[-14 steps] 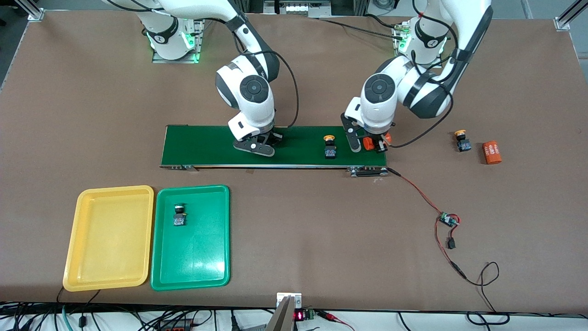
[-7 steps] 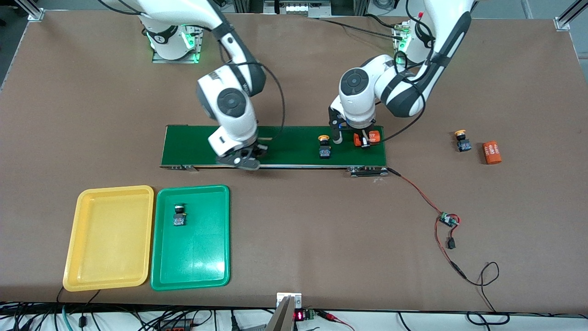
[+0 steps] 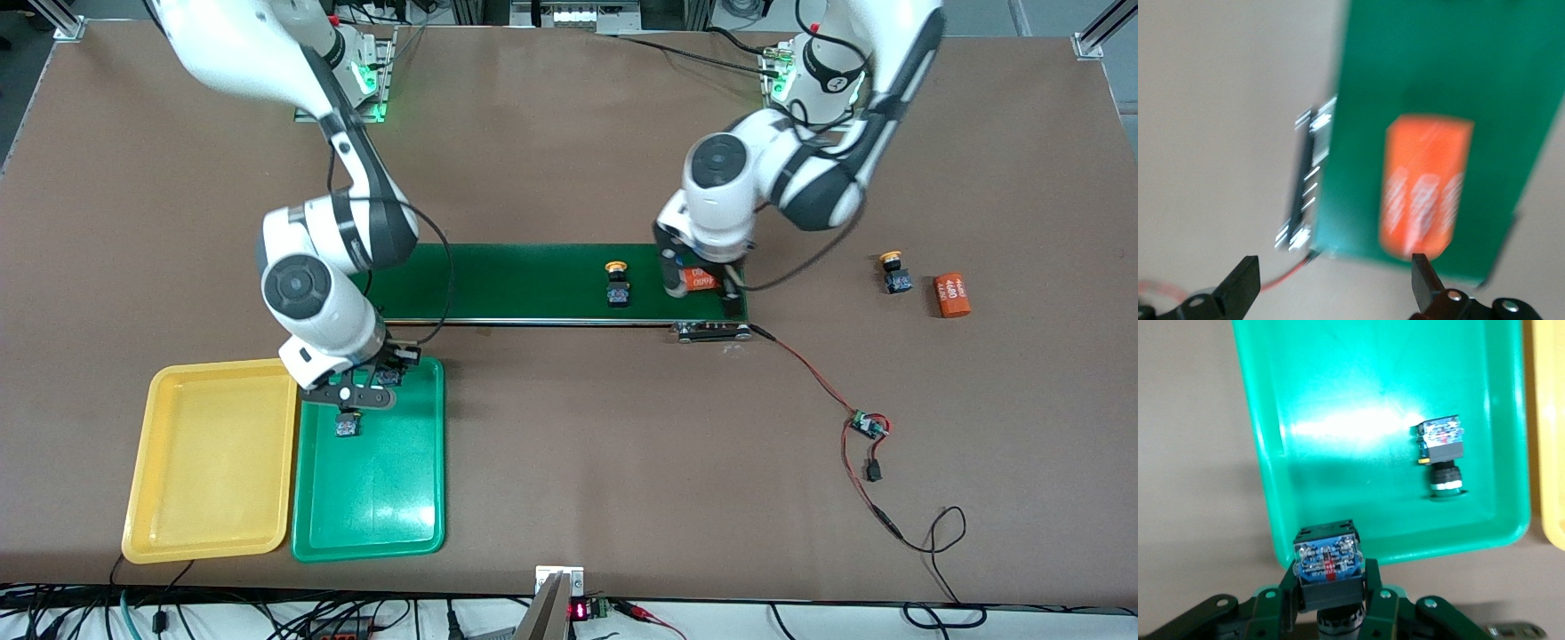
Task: Sort buttons by color to trays
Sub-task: 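Place the green button in the green tray with the right gripper, then grasp the yellow button with the right gripper while the left gripper grasps another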
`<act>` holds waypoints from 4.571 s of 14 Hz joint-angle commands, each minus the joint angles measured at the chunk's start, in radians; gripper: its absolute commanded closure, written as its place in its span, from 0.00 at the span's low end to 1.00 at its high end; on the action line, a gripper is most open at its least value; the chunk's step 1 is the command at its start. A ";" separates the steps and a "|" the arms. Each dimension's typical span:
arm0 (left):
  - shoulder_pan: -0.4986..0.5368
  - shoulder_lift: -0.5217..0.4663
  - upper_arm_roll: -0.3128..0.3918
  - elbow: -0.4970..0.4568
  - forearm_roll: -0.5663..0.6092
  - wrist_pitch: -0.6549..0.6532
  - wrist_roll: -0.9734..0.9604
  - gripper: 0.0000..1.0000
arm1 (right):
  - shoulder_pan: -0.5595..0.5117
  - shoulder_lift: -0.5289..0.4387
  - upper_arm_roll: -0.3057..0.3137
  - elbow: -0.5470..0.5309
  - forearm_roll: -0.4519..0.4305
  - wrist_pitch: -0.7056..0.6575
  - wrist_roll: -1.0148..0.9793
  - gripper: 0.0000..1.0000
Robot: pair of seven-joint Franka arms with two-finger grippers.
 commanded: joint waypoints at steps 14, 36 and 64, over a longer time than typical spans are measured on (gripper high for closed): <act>0.683 -0.014 -0.006 -0.115 -0.280 -0.009 -0.337 0.00 | -0.053 0.161 0.011 0.073 -0.059 0.140 -0.029 0.00; 0.722 0.121 0.035 -0.189 -0.193 0.074 -0.648 0.05 | 0.266 -0.307 0.083 -0.427 -0.031 0.147 0.382 0.00; 0.224 0.039 -0.179 -0.005 -0.380 -0.034 -0.819 1.00 | 0.224 -0.128 0.072 -0.182 -0.104 0.094 0.379 0.95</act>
